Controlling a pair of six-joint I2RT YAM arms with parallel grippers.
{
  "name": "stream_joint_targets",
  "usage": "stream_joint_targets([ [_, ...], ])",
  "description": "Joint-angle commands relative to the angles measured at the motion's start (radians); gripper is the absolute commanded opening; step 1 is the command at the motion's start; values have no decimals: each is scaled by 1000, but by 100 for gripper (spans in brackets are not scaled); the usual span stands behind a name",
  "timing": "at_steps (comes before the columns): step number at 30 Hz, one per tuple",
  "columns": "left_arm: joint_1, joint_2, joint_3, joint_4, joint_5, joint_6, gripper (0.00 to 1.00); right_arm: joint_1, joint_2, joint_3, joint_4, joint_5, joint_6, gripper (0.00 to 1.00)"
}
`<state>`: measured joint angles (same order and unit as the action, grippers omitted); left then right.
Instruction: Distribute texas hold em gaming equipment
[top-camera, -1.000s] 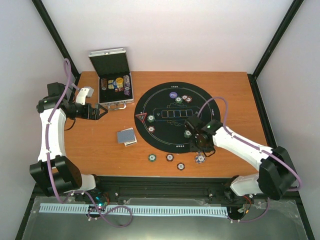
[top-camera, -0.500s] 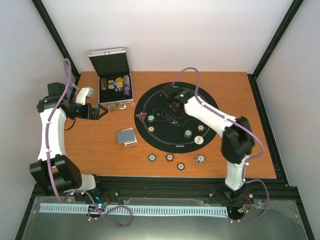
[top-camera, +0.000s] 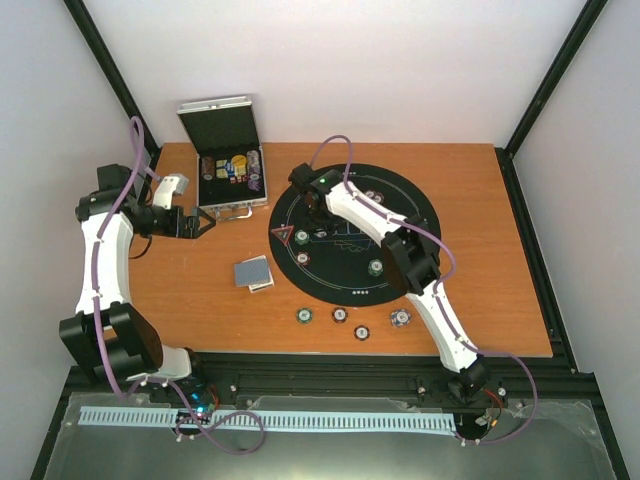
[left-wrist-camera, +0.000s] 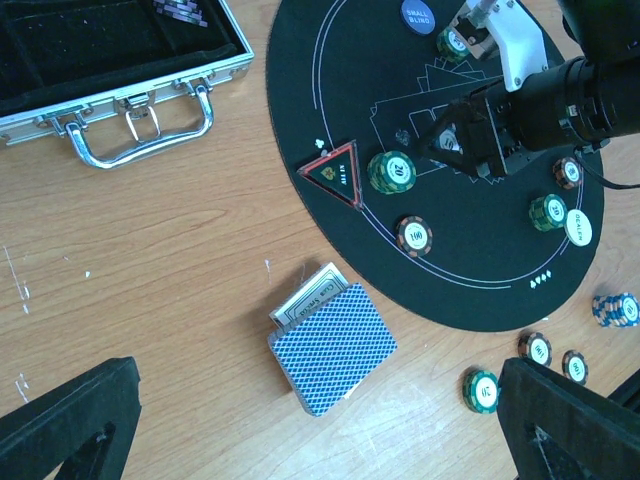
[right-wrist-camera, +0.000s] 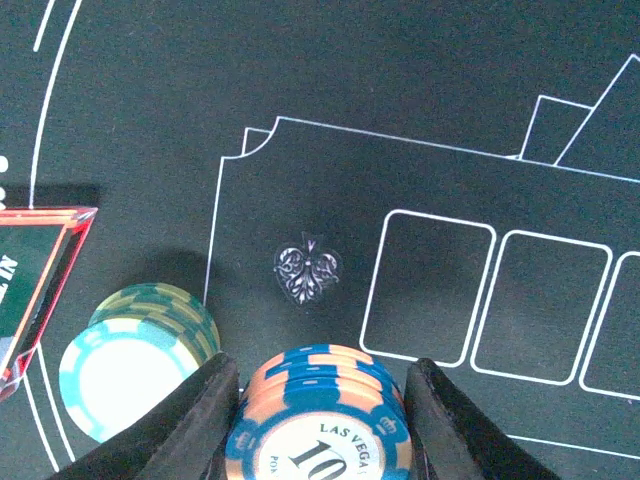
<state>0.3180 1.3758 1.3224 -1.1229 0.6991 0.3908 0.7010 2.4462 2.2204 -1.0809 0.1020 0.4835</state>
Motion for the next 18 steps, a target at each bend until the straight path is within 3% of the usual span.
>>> stream_joint_targets([
  [1,1,7,48,3,3,24,100,2,7,39,-26,-10,-15,22],
  [15,1,5,47,2,0,24,100,-9,63,38,2,-29,-6,22],
  [18,1,5,47,0,-1,24,100,-9,64,41,3,-33,-8,29],
])
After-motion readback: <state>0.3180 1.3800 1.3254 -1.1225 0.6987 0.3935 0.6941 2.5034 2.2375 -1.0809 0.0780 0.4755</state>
